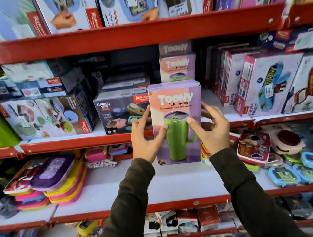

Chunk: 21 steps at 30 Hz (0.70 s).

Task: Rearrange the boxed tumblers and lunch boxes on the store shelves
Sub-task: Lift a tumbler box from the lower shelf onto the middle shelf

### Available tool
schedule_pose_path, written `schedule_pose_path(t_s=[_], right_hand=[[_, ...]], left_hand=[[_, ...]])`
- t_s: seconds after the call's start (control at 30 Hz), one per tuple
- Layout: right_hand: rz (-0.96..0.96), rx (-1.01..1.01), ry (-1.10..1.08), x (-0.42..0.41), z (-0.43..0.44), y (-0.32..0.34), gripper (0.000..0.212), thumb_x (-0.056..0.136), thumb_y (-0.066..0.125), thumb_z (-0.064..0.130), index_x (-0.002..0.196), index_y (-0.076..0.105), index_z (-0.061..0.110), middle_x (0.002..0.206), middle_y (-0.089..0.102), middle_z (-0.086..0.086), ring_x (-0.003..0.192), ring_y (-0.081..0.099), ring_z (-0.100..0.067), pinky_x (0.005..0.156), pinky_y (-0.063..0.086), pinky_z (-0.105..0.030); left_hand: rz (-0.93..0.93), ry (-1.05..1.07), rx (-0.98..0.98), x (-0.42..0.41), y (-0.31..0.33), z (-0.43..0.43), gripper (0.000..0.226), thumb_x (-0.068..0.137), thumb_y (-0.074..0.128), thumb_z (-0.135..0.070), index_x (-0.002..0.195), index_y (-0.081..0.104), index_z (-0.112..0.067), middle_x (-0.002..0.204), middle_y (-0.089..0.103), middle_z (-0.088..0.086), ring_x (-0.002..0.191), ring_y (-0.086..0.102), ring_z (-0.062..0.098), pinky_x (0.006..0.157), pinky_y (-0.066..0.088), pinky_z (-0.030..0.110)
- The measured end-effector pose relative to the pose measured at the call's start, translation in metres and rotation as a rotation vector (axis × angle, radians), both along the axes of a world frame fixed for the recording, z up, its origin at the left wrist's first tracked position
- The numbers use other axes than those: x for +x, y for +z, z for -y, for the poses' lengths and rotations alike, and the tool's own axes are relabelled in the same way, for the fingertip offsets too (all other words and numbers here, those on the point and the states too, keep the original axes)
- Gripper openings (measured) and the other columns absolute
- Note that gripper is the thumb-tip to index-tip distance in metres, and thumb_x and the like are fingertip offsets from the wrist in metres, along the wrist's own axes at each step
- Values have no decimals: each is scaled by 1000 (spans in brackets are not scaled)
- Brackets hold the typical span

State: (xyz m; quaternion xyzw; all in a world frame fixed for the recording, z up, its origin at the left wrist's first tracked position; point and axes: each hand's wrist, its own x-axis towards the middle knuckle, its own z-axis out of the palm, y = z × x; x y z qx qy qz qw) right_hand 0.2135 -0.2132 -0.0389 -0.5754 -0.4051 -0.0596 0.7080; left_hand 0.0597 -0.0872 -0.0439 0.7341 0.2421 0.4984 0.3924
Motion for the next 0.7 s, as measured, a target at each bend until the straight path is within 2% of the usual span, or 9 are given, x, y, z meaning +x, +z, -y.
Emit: schedule_pose_path(t_s=[0.1, 0.2, 0.3, 0.4, 0.5, 0.57, 0.6, 0.63, 0.7], right_hand=[[-1, -13, -12, -5, -1, 4, 55, 77, 80, 40, 128, 63, 34, 118, 66, 9, 118, 67, -17, 98, 57, -57], [-3, -18, -28, -5, 5, -1, 56, 76, 78, 40, 129, 63, 31, 117, 65, 14, 116, 67, -17, 97, 58, -56], [14, 5, -51, 8, 1, 17, 58, 78, 77, 39, 132, 63, 25, 122, 66, 3, 117, 66, -22, 98, 57, -56], [71, 25, -93, 23, -5, 40, 57, 80, 75, 38, 134, 62, 22, 127, 66, -3, 117, 67, -24, 98, 59, -53], [102, 4, -90, 41, -13, 55, 59, 82, 75, 36, 137, 60, 21, 130, 65, -4, 117, 68, -22, 94, 61, -44], [102, -50, -80, 53, -22, 56, 57, 85, 78, 25, 139, 58, 18, 133, 64, -5, 118, 67, -23, 97, 61, -44], [97, -79, -75, 58, -26, 57, 56, 87, 78, 18, 140, 58, 16, 134, 63, -5, 119, 66, -23, 99, 60, -43], [88, -114, -72, 63, -30, 56, 56, 89, 77, 14, 141, 57, 14, 136, 62, -6, 121, 64, -22, 101, 59, -35], [76, -184, -78, 68, -38, 53, 57, 90, 75, 9, 143, 54, 8, 142, 59, -11, 122, 59, -20, 91, 49, -3]], left_hand=[[-13, -5, 13, -1, 2, 7, 72, 81, 74, -39, 147, 45, -35, 115, 53, 5, 102, 47, -23, 88, 32, -7], [2, -13, 8, -2, 0, 17, 74, 83, 76, -33, 149, 45, -26, 108, 50, -7, 100, 46, -27, 86, 32, -8], [28, -20, 67, 10, 18, 12, 75, 84, 76, -31, 151, 44, -24, 111, 49, -6, 101, 46, -26, 87, 33, -7], [22, -19, 111, 29, 42, 4, 74, 87, 76, -27, 152, 41, -31, 114, 51, 2, 100, 50, -18, 88, 36, -4], [-16, -27, 130, 49, 58, -6, 75, 90, 72, -26, 155, 35, -33, 121, 49, 0, 107, 50, -9, 88, 34, -5], [-52, -31, 117, 60, 61, -12, 75, 92, 70, -26, 156, 32, -33, 123, 46, -2, 111, 50, 6, 94, 35, 2], [-72, -30, 102, 65, 61, -14, 75, 92, 69, -26, 156, 31, -32, 124, 46, -1, 114, 50, 11, 99, 37, 11], [-97, -17, 85, 71, 61, -15, 75, 92, 69, -26, 157, 30, -31, 123, 47, 1, 116, 51, 16, 102, 40, 20], [-137, 0, 49, 80, 58, -20, 76, 93, 68, -25, 157, 28, -28, 123, 50, 9, 116, 56, 25, 107, 45, 34]])
